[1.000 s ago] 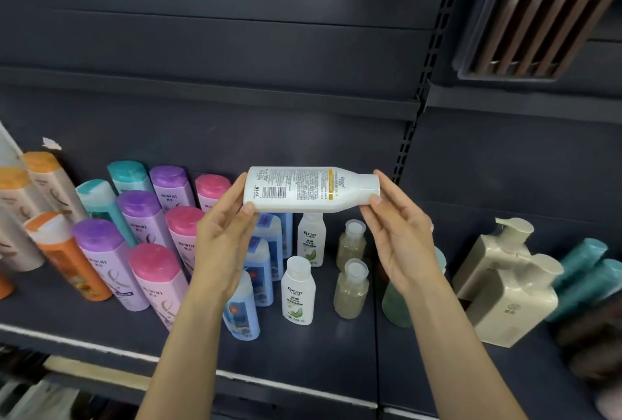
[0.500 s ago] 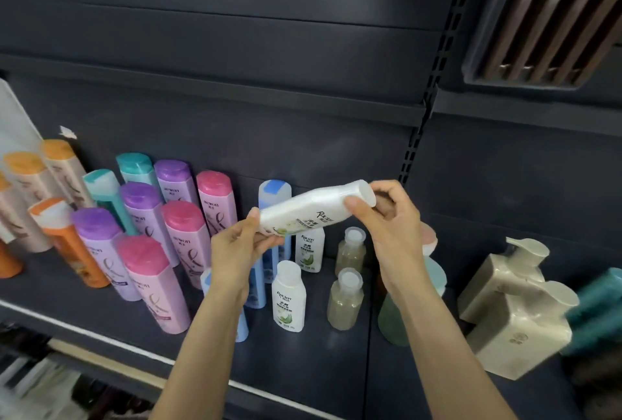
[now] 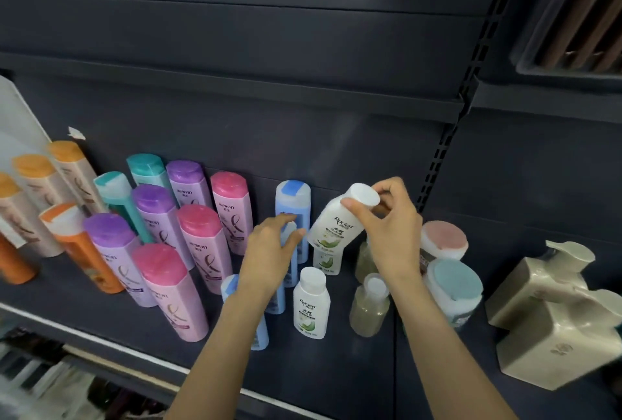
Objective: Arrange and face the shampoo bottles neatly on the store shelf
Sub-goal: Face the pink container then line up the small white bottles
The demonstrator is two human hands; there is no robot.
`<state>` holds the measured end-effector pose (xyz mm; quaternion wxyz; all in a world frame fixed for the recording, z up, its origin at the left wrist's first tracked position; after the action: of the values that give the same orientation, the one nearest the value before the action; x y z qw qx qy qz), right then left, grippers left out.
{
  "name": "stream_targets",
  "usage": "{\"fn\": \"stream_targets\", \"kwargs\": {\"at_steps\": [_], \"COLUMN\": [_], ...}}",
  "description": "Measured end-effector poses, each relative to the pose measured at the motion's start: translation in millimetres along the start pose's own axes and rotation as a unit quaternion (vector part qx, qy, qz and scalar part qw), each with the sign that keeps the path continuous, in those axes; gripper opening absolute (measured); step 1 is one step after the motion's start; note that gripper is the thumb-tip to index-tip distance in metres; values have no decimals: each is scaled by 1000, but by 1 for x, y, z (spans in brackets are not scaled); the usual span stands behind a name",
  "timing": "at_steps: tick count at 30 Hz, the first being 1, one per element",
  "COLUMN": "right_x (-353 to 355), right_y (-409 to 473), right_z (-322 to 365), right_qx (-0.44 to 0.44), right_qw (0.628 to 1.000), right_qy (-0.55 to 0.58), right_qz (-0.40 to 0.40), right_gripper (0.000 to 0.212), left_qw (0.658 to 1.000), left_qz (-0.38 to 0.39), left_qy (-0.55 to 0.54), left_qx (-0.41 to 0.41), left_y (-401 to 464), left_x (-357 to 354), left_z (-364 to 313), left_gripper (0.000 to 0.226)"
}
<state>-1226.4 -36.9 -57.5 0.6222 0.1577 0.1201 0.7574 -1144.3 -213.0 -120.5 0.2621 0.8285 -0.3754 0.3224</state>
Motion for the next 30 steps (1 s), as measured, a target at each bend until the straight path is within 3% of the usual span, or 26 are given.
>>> {"fn": "stream_targets", "kwargs": {"at_steps": [4, 8, 22, 30], "right_x": [-23, -41, -64, -64], "right_y": [3, 4, -2, -7], "right_z": [-32, -56, -112, -118], "right_qx": [-37, -63, -159, -158], "right_qw": [995, 988, 963, 958], "right_qy": [-88, -124, -188, -201], "right_qz": [42, 70, 113, 127], "right_gripper": [35, 36, 38, 41], "left_qw": [991, 982, 980, 978], "left_qz": [27, 54, 44, 19], "left_qy": [121, 172, 181, 197], "left_qx": [-49, -61, -64, -70], "left_y": [11, 18, 22, 25], "left_x": [-1, -7, -16, -16], "left_z": [9, 17, 24, 21], "left_gripper": [41, 44, 36, 33]}}
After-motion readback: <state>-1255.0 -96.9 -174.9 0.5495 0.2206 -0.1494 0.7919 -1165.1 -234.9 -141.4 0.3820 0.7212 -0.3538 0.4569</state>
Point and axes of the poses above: each hand's wrist, its own y-axis towards the middle knuckle, its own x-axis out of the back of the hand, z = x × y, the point moved 7 cm from there along y, towards the middle knuckle, and after that the axes turned 9 degrees about y, right-handed, at the moved point
